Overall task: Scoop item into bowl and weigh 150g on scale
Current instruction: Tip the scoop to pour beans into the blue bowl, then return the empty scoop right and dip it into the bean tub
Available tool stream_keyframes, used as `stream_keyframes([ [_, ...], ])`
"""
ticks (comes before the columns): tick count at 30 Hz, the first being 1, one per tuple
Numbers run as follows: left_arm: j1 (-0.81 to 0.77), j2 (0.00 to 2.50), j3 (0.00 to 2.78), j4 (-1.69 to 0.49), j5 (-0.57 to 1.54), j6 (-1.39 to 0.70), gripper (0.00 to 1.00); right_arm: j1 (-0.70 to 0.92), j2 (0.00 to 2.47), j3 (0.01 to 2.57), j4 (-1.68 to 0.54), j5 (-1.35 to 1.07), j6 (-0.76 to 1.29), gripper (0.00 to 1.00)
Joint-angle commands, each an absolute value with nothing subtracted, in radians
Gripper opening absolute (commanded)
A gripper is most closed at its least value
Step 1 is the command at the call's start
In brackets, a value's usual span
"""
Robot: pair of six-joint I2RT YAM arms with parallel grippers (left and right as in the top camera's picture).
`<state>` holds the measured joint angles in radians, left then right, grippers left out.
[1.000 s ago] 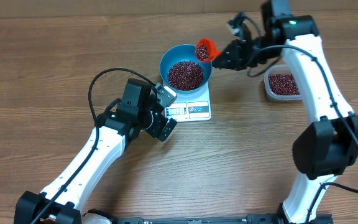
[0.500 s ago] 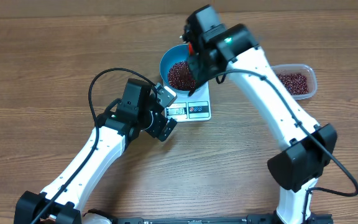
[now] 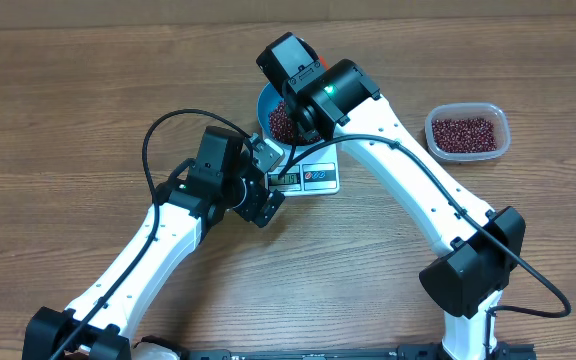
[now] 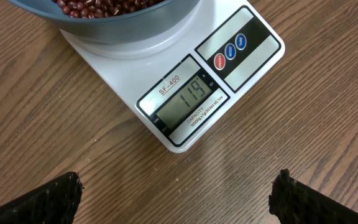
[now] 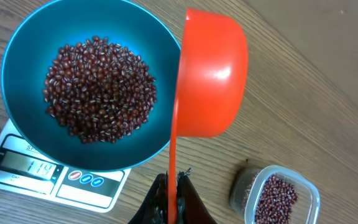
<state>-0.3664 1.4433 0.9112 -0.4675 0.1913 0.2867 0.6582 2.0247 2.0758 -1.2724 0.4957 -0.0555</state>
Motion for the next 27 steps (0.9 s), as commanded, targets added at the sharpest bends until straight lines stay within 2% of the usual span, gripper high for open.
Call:
stream_keyframes([
  [1,-0.367,1.451,0.904,-0.467,0.202,0.281,1.00,0.632,2.024,2.108,-1.254,0.407,-0.048,0.04],
  [8,-0.367,1.451,0.904,-0.467,0.202,0.281,1.00,0.511,1.941,2.108,-1.252,0.159,-0.049,0.04],
  [14,-0.367,1.451,0.904,-0.467,0.202,0.281,1.00,0.254,1.805,2.108,-1.293,-0.118,-0.053,0.04],
  [20,-0.367,1.451,0.904,-0.467,0.202,0.281,1.00,-0.004,1.796,2.061,-1.412,-0.140,-0.053,0.04],
  [27,-0.367,1.451,0.904,-0.467,0.202,0.281,1.00,-0.165,1.796,1.792,-1.311,-0.139,-0.054,0.04],
])
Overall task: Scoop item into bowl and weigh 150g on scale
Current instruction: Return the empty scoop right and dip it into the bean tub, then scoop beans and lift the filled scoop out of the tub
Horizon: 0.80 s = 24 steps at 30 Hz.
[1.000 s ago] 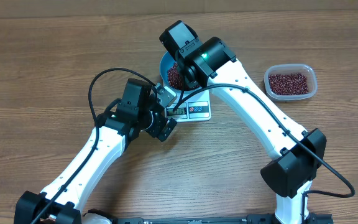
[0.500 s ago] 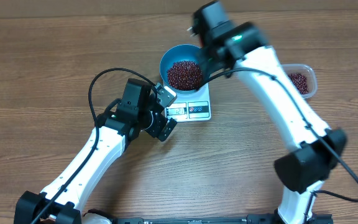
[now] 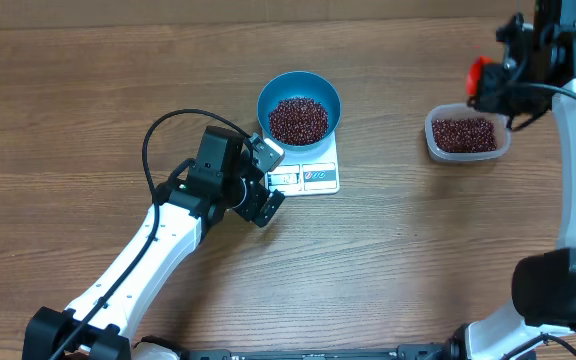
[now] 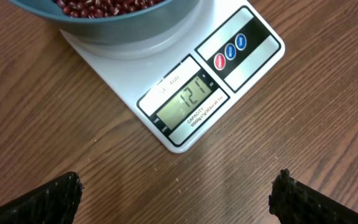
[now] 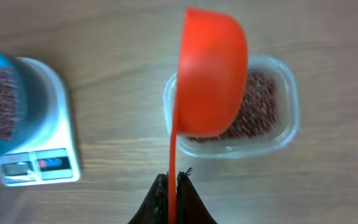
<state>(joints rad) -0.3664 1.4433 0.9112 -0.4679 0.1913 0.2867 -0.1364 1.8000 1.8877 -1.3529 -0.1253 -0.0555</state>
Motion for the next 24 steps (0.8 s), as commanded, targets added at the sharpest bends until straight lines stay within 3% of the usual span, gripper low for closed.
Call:
stream_keyframes([
  [1,-0.367,1.451,0.904,-0.467,0.202,0.281,0.99,-0.176,1.796,1.743,-1.280,-0.138,-0.054,0.04],
  [12,-0.367,1.451,0.904,-0.467,0.202,0.281,1.00,-0.203,1.797,1.334,-0.904,-0.132,-0.061,0.04],
  [24,-0.367,1.451,0.904,-0.467,0.202,0.281,1.00,-0.202,1.797,1.274,-0.843,-0.231,-0.113,0.04],
])
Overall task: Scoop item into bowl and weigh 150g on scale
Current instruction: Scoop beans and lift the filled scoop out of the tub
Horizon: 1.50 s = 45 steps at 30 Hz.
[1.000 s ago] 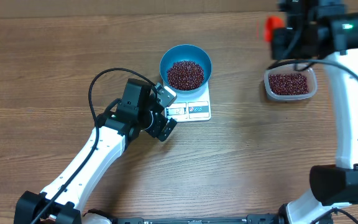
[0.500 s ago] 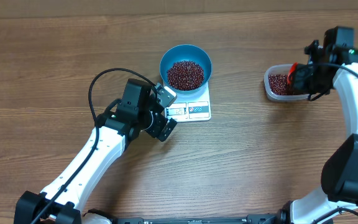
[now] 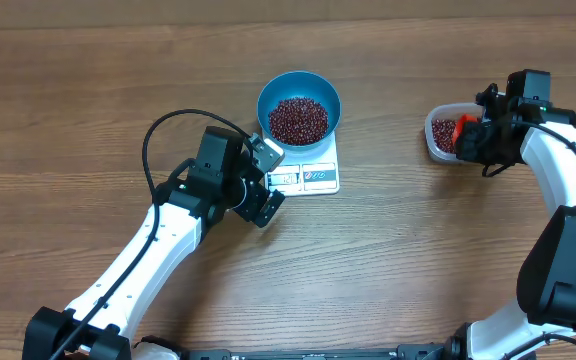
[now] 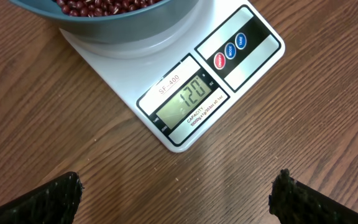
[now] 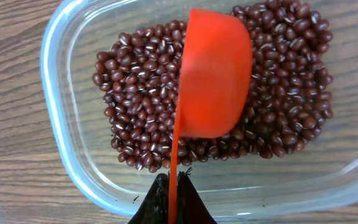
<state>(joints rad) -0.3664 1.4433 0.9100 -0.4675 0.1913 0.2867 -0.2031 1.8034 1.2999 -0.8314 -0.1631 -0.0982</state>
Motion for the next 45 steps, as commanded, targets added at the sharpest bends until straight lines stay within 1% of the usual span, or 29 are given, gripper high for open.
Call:
stream_keyframes([
  [1,-0.367,1.451,0.904,-0.467,0.202,0.281,1.00,-0.202,1.797,1.274,-0.844,-0.242,-0.114,0.04],
  [6,-0.367,1.451,0.904,-0.467,0.202,0.281,1.00,-0.202,1.797,1.274,-0.865,-0.294,-0.161,0.04],
  [12,-0.367,1.451,0.904,-0.467,0.202,0.281,1.00,-0.202,1.797,1.274,-0.889,-0.300,-0.167,0.04],
  [15,-0.367,1.451,0.904,-0.466,0.202,0.281,1.00,-0.202,1.797,1.274,-0.899,-0.372,-0.188,0.04],
  [20,-0.367,1.451,0.904,-0.467,0.202,0.281,0.99,-0.205,1.797,1.274,-0.910,-0.446,-0.185,0.04],
  [24,-0.367,1.451,0.904,-0.467,0.202,0.281,1.00,-0.220,1.797,1.276,-0.902,-0.473,-0.130,0.04],
  [30,-0.367,1.451,0.904,-0.467,0.202,0.281,1.00,-0.296,1.797,1.277,-0.892,-0.611,-0.098,0.04],
  [39,-0.367,1.451,0.904,-0.467,0.202,0.281,0.99,-0.456,1.797,1.277,-0.904,-0.818,-0.098,0.04],
  [42,-0.367,1.451,0.904,-0.467,0.202,0.281,1.00,-0.511,1.797,1.277,-0.914,-0.897,-0.117,0.04],
  [45,-0.367,1.451,0.904,-0.467,0.202,0.281,1.00,-0.550,1.797,1.277,-0.947,-0.995,-0.181,0.04],
])
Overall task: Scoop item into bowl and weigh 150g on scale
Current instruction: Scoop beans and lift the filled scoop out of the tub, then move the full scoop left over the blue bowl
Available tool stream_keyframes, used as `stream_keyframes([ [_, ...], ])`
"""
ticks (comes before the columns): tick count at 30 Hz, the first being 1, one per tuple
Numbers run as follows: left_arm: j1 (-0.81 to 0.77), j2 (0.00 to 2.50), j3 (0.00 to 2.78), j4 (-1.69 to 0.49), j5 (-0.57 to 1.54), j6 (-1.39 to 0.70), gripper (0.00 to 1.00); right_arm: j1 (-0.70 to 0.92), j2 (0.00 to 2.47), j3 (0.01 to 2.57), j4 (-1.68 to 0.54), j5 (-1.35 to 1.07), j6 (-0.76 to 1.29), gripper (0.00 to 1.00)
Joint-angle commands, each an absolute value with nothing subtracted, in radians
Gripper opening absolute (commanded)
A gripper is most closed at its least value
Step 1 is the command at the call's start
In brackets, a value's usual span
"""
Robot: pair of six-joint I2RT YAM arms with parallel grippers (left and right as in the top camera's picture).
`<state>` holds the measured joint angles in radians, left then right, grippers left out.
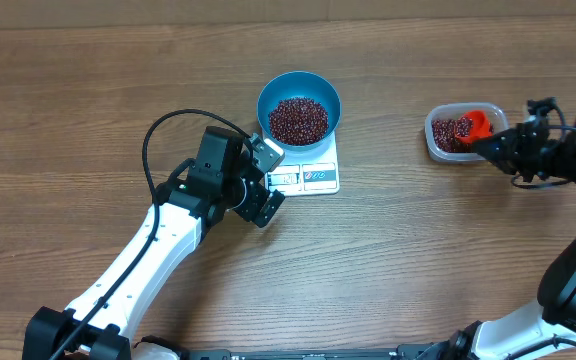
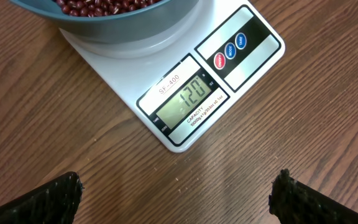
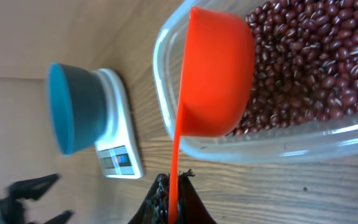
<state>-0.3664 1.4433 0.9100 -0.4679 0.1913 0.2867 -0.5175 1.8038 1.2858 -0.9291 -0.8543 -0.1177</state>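
Observation:
A blue bowl (image 1: 299, 107) of red beans sits on the white scale (image 1: 313, 177), whose display (image 2: 188, 102) reads 120. My right gripper (image 3: 173, 186) is shut on the handle of the orange scoop (image 3: 215, 71), which dips into the clear tub of beans (image 1: 455, 133) at the right; in the overhead view the scoop (image 1: 479, 122) lies over the tub's right half. My left gripper (image 2: 176, 193) hovers open over bare table just in front of the scale, nothing between its fingers (image 2: 45, 199).
The wooden table (image 1: 98, 90) stretches around the scale and tub. My left arm (image 1: 168, 240) slants from the front left toward the scale. The tub stands near the table's right side, well apart from the scale.
My right gripper has swung out to the right and tilted, so the scoop now enters the tub from its right side. The left gripper and the scale reading of 120 are unchanged.
The scoop was tipped beside the blue bowl with the scale near 119. Then my right arm was over the tub at the right, the scale showing 121. Then the scoop was down among the tub's beans, reading 120, and now it is angled in the tub.

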Motion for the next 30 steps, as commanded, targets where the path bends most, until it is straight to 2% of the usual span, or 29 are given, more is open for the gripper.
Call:
stream_keyframes([
  [1,-0.367,1.451,0.904,-0.467,0.202,0.281,0.99,-0.553,1.797,1.277,-0.954,-1.008,-0.193,0.04],
  [8,-0.367,1.451,0.904,-0.467,0.202,0.281,1.00,-0.528,1.795,1.306,-1.062,-1.110,-0.273,0.04],
  [16,-0.367,1.451,0.904,-0.467,0.202,0.281,0.99,-0.328,1.787,1.485,-1.170,-1.115,-0.280,0.04],
  [22,-0.367,1.451,0.904,-0.467,0.202,0.281,1.00,-0.135,1.787,1.584,-1.082,-1.080,-0.132,0.04],
  [30,-0.367,1.451,0.904,-0.467,0.202,0.281,1.00,0.096,1.787,1.592,-0.898,-0.897,0.054,0.04],
])
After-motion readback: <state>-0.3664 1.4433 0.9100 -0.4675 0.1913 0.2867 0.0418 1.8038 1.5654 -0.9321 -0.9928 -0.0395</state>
